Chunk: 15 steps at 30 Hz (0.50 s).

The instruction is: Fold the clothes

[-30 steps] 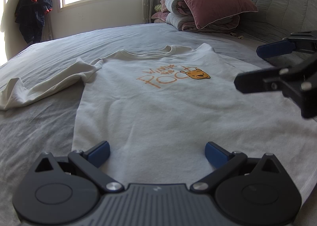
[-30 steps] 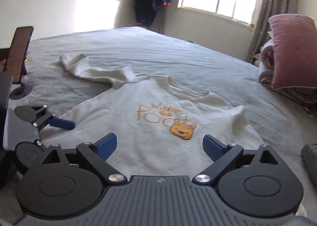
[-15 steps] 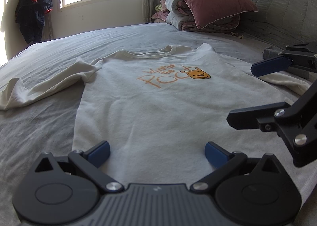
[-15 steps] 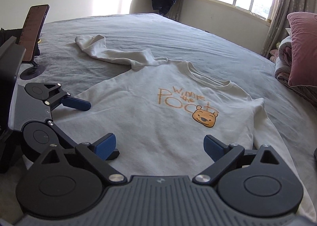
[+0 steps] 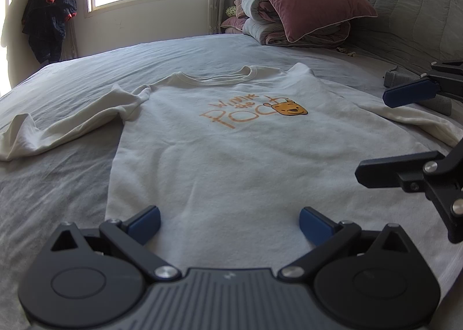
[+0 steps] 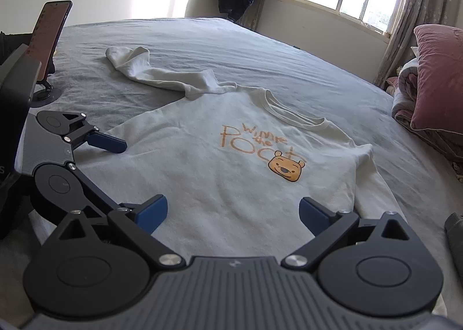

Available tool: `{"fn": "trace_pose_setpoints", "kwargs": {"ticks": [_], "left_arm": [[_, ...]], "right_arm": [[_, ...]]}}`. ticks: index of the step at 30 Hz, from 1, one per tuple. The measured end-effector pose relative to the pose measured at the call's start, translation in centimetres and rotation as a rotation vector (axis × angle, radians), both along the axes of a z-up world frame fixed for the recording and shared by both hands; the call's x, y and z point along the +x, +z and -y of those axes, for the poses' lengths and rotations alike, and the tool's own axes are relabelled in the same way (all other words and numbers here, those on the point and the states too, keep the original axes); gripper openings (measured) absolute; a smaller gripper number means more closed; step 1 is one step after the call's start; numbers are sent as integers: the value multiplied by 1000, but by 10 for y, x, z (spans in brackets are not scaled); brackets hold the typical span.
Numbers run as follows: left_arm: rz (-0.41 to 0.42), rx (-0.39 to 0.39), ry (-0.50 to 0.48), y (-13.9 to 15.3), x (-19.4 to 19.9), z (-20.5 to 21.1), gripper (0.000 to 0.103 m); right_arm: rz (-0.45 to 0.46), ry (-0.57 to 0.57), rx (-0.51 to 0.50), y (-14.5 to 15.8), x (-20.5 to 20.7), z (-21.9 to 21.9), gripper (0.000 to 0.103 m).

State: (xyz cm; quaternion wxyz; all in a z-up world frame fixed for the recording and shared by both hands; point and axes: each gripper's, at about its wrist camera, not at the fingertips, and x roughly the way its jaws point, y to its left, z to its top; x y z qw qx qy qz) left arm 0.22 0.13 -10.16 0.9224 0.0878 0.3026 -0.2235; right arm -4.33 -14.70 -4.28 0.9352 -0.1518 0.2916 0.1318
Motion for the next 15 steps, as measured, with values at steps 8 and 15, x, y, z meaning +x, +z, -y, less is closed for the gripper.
{"fn": "trace_pose_setpoints", "kwargs": {"ticks": [8, 15], "left_arm": [[0, 0, 0, 0, 0, 0, 103], [0, 0, 0, 0, 0, 0, 103]], "right_arm": [[3, -19, 10, 1, 0, 6, 99], [-1, -7, 3, -1, 0, 3, 99]]}}
